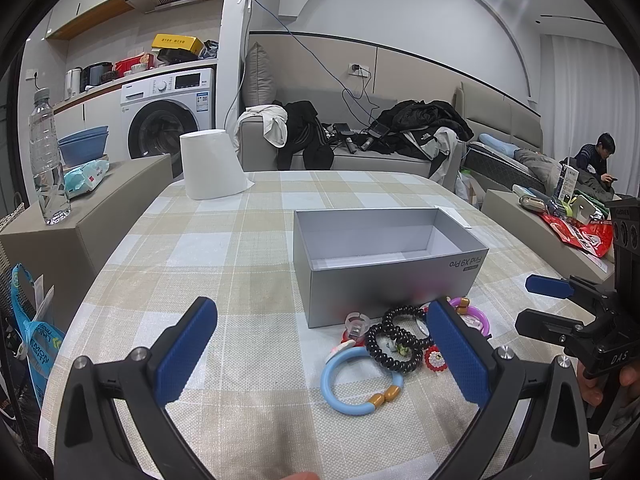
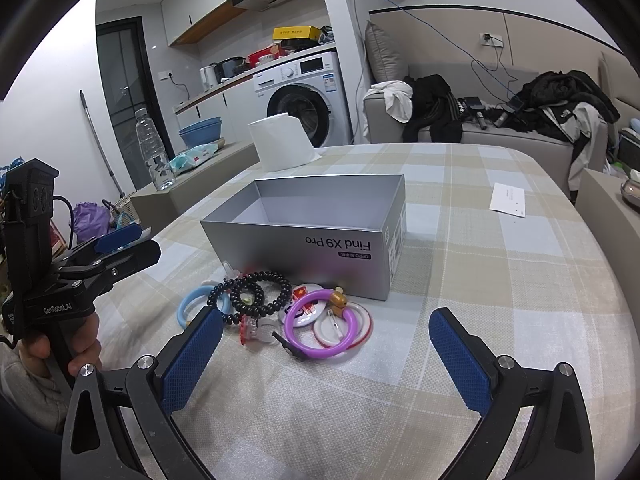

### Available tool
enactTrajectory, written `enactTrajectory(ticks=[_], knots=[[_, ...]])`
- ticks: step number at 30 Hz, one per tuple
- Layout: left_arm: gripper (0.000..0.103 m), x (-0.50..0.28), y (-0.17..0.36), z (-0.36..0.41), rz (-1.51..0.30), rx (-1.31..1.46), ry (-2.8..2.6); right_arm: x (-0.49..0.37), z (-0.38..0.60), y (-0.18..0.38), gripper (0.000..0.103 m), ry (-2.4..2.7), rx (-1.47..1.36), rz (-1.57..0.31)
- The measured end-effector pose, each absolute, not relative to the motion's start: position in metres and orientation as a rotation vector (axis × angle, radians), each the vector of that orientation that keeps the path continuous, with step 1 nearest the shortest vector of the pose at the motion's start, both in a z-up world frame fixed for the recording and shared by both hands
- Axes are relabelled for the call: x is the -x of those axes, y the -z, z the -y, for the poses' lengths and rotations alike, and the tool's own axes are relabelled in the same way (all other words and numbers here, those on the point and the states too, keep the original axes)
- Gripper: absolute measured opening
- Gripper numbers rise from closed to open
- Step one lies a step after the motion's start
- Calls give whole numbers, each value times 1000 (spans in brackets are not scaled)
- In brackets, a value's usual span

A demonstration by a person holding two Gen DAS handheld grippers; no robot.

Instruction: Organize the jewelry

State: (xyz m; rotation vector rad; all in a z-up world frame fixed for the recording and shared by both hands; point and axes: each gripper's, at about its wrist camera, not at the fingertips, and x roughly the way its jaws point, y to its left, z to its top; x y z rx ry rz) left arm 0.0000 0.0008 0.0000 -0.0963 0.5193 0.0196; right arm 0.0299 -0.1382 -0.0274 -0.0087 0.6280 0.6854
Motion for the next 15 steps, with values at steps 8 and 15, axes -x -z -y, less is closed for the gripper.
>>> enactTrajectory(ticks=[8, 15], knots=[[102, 0, 0, -1, -520, 98, -20, -30, 138, 28, 103, -685, 8, -630], [102, -2, 5, 1, -540, 90, -30, -29, 132, 28, 103, -674, 25, -648]])
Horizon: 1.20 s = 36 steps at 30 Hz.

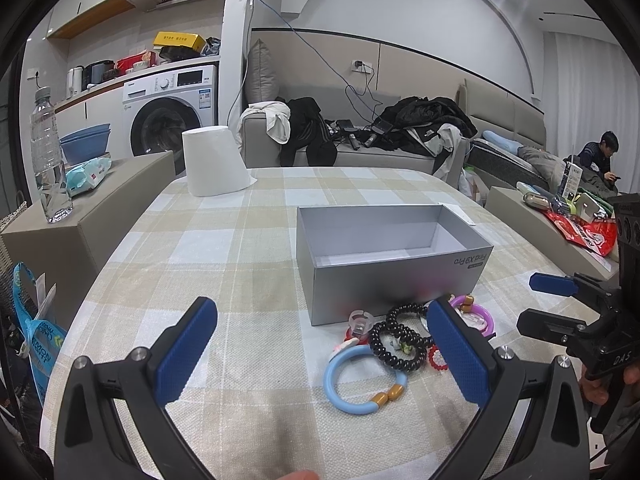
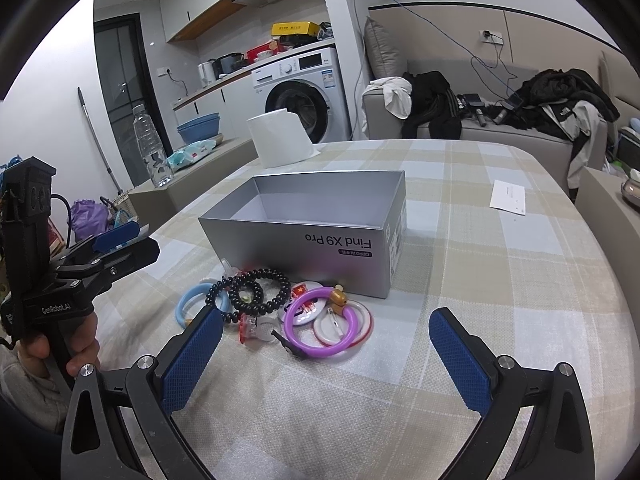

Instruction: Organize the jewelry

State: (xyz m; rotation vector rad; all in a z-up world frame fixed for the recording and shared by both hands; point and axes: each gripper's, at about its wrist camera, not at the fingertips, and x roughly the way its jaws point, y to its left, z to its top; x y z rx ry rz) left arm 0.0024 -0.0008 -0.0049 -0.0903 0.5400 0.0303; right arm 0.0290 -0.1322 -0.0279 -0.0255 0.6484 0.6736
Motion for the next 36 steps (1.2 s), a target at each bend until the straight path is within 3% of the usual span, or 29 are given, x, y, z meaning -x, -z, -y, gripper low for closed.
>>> enactTrajectory(ticks=[5, 7, 9, 11, 17, 19, 21, 36], knots=[[102, -3, 4, 3, -559, 90, -4, -30, 128, 26, 103, -703, 35, -684], [102, -3, 4, 5, -569, 87, 10, -33, 124, 29, 97, -717, 39, -725], [102, -2, 4, 7, -568, 84, 25, -36, 121, 33, 81, -732, 42, -761], [102, -2, 3, 8, -570, 85, 40, -39, 120, 36, 76, -734, 50, -789], [99, -5, 5, 10, -591, 91, 78, -47, 123, 42, 75, -708, 34, -830], [91, -5, 6, 11, -604, 86, 93, -49, 122, 42, 70, -697, 45, -840], [90, -6, 7, 13, -614, 78, 98, -48, 121, 42, 65, -700, 57, -842], [90, -12, 19, 14, -696, 53, 77, -51, 99, 45, 65, -655, 165, -863]])
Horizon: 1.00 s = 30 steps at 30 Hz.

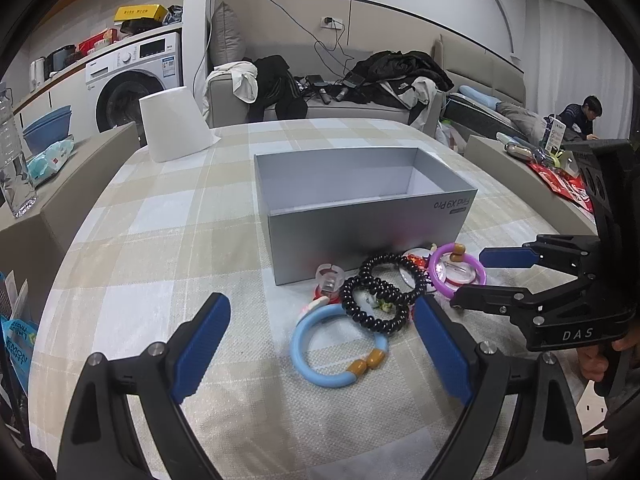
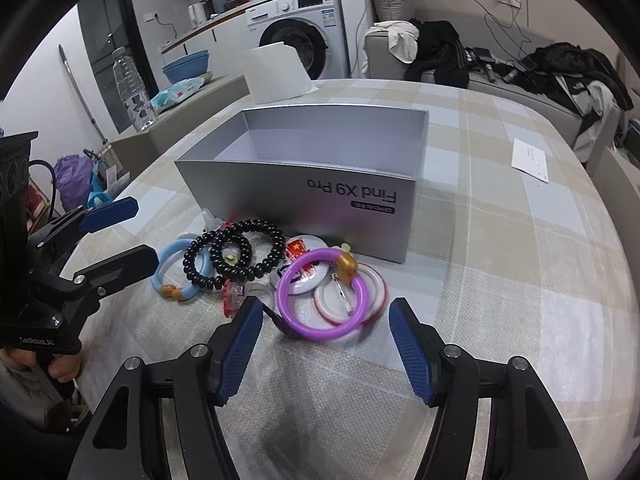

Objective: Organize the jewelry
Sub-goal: 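Move left tool toward the light-blue bangle while right tool closes on the purple bangle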

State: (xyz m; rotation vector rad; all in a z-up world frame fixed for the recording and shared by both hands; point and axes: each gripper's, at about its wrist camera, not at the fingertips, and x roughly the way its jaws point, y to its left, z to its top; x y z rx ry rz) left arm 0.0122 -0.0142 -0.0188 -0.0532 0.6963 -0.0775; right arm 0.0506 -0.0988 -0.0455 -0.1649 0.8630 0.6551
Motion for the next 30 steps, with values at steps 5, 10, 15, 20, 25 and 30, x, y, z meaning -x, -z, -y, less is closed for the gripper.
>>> enactTrajectory(ticks=[5, 10, 15, 20, 25, 30], knots=[[90, -12, 19, 14, -700, 50, 79, -48, 92, 46, 66, -649, 213, -859], [90, -11, 19, 15, -703, 50, 80, -46, 91, 45, 66, -668, 211, -852], [90, -12, 19, 15, -704, 50, 80, -48, 86, 53, 65, -631, 248, -871], [90, -13, 19, 15, -703, 51, 80, -45, 90, 51, 53, -629, 250, -856], [90, -13, 20, 15, -706, 51, 81, -38, 106, 47, 52, -667, 184, -829], [90, -16, 24, 18, -734, 42, 79, -34, 117, 39, 51, -698, 115, -792]])
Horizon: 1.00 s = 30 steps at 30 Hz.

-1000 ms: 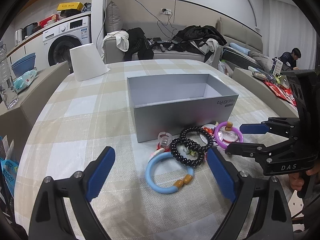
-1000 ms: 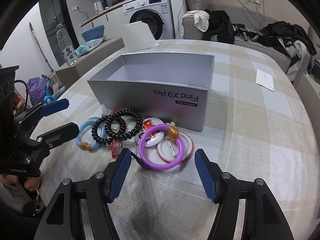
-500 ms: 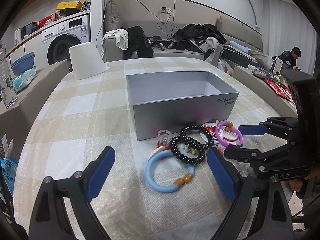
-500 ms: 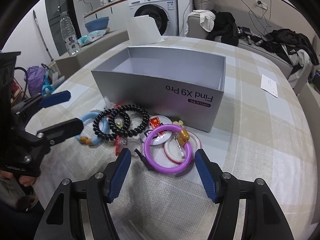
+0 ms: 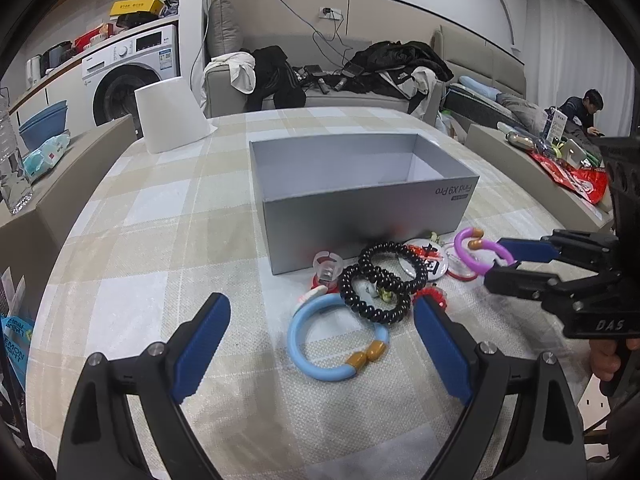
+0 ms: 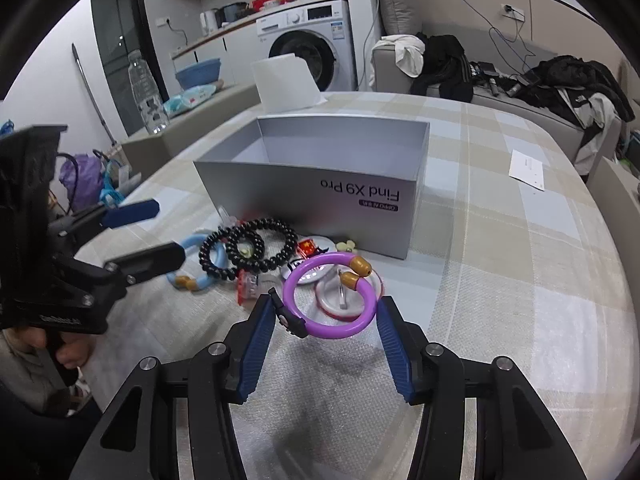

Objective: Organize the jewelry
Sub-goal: 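Move left tool toward the light-blue bangle while right tool closes on the purple bangle, then grasp the light-blue bangle with left tool while right tool lifts the purple bangle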

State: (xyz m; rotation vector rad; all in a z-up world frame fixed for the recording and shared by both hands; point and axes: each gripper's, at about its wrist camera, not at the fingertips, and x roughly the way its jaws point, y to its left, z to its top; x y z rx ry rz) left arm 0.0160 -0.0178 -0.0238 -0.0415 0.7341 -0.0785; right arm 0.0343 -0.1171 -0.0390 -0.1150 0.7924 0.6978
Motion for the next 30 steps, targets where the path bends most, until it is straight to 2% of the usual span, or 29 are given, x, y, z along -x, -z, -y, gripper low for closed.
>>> enactTrajectory(ticks=[14, 16, 20, 24, 30], knots=[[90, -15, 37, 31, -856, -71, 59, -31, 124, 28, 51, -747, 43, -754], [80, -16, 39, 35, -873, -97, 64, -30, 125, 27, 51, -747, 40, -750], [74, -16, 38, 37, -883, -105, 75, -30, 128, 25, 51, -745, 33, -745], [55, -15, 37, 36, -874, -92, 102, -30, 129, 25, 51, -745, 30, -746], [55, -12, 35, 37, -852, -91, 101, -29, 129, 25, 51, -748, 32, -746]])
